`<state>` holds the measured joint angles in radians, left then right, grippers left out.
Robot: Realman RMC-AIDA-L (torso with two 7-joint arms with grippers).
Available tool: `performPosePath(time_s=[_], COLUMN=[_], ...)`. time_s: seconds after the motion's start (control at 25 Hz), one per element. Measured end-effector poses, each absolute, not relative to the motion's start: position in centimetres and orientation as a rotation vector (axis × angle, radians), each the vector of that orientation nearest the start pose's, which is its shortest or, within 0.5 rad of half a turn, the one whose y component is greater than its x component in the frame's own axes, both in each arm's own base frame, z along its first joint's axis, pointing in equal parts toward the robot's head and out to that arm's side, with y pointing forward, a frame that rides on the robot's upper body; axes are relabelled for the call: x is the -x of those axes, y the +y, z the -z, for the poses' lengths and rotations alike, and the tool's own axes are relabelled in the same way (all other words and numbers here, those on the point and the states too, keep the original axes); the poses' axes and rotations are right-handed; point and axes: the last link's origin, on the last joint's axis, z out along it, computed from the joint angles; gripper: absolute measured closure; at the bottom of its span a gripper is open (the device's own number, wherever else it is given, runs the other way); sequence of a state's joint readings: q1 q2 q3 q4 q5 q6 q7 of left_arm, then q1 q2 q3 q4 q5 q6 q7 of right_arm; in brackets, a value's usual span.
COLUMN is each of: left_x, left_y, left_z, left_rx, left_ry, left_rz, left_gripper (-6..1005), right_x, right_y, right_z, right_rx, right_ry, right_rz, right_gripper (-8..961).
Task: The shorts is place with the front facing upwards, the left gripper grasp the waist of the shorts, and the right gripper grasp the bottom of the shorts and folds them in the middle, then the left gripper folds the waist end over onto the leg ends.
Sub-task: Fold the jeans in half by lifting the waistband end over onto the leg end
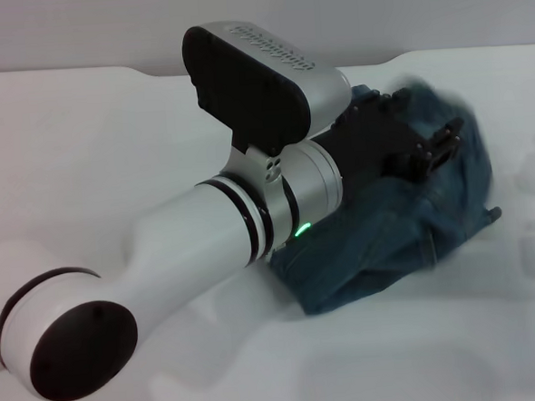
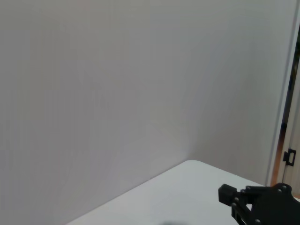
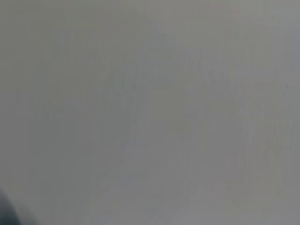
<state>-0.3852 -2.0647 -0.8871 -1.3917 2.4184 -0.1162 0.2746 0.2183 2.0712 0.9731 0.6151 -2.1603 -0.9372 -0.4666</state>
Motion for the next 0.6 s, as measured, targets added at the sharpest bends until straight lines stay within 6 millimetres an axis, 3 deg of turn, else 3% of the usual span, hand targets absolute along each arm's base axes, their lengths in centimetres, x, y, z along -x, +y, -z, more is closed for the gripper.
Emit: performPosePath(time_s=[0.4, 0.48, 0.6], left_x=[7.5, 8.1, 8.9], left_y=[30.9, 30.9, 30.8], left_z=[11.2, 11.0, 10.8], left_rx=[2.385, 2.359, 2.331], left_ry=[-0.490, -0.501, -0.523], left_rz=[0.694, 0.705, 0.709], left_gripper=[308, 148, 150], right_x=[-31.6, -31.2, -30.2], right_y=[30.6, 30.5, 30.5], right_z=[2.5, 2.6, 2.7], right_rx=[1.502, 1.518, 1.525], right_ry=[0.456, 0.429, 0.417], right_rz=[-0.422, -0.434, -0.467], right_gripper=[953, 953, 953])
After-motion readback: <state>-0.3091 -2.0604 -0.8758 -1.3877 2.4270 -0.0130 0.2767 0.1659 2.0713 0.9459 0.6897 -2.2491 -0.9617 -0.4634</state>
